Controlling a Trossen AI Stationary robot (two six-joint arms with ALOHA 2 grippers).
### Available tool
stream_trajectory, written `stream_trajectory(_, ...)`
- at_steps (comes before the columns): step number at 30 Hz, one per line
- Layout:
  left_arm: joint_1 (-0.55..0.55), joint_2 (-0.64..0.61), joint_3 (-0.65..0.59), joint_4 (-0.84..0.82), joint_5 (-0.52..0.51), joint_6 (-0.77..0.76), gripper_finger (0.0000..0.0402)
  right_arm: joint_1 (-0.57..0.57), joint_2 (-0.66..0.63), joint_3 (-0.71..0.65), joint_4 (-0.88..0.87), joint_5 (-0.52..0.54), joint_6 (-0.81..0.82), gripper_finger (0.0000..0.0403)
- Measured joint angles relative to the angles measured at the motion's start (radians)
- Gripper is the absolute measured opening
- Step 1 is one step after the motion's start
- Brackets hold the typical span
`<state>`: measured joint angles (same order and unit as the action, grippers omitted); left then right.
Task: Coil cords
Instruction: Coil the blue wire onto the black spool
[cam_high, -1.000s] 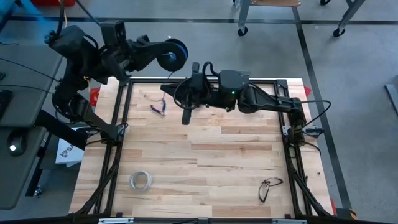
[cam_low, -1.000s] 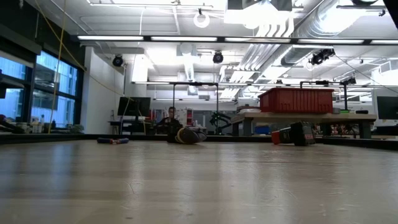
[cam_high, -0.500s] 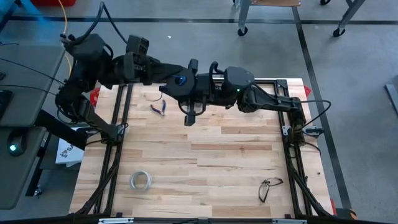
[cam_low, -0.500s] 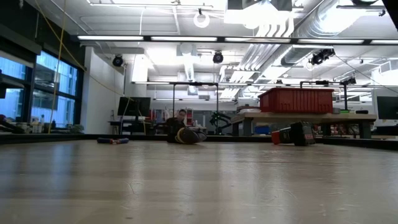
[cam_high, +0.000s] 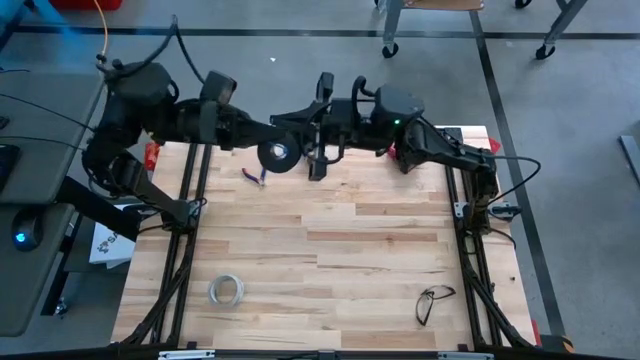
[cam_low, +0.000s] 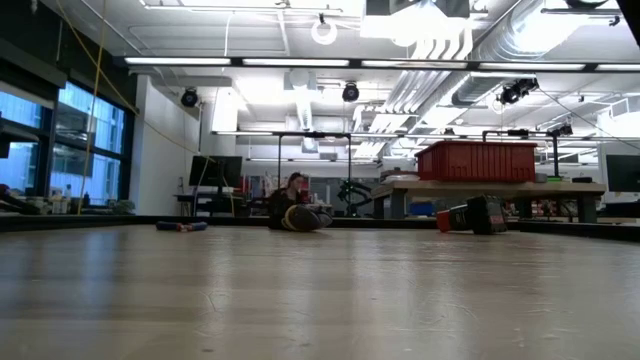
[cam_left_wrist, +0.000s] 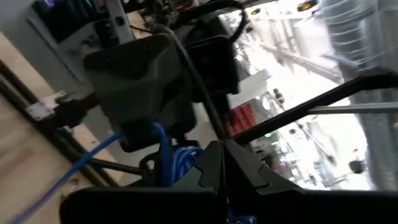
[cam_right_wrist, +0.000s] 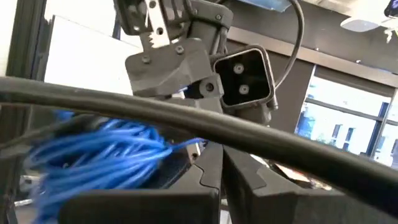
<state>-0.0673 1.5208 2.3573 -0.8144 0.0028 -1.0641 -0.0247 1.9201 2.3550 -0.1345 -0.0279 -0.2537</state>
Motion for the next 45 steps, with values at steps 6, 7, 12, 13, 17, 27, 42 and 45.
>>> stream_trajectory(6, 0.003, -0.007, 0.000, -0.121, -0.028, 0.081, 0.0001, -0.026, -0.027, 0.000, -0.072, -0.019, -0.040, 0.0000)
stream_trajectory(7, 0.007, -0.009, 0.000, -0.141, -0.028, 0.105, 0.0001, -0.030, -0.032, 0.000, -0.095, -0.019, -0.040, 0.0000)
stream_trajectory(12, 0.036, -0.005, -0.002, -0.253, -0.007, 0.234, 0.0001, -0.040, -0.047, 0.000, -0.157, 0.010, -0.039, 0.0000)
stream_trajectory(13, 0.039, -0.005, -0.003, -0.287, -0.003, 0.261, 0.0001, -0.042, -0.051, 0.001, -0.162, 0.018, -0.039, 0.0000)
stream_trajectory(17, 0.049, -0.005, -0.003, -0.418, -0.043, 0.379, 0.0000, -0.051, -0.066, 0.004, -0.188, 0.056, -0.041, 0.0001)
stream_trajectory(27, 0.050, -0.006, -0.002, -0.486, -0.153, 0.572, 0.0000, -0.067, -0.106, 0.003, -0.323, 0.119, -0.015, 0.0000)
stream_trajectory(42, 0.059, -0.031, -0.001, -0.466, -0.200, 0.829, 0.0000, -0.067, -0.202, 0.002, -0.615, 0.181, 0.201, 0.0013)
stream_trajectory(45, 0.066, -0.034, -0.001, -0.446, -0.203, 0.906, 0.0000, -0.067, -0.207, 0.002, -0.759, 0.180, 0.267, 0.0049)
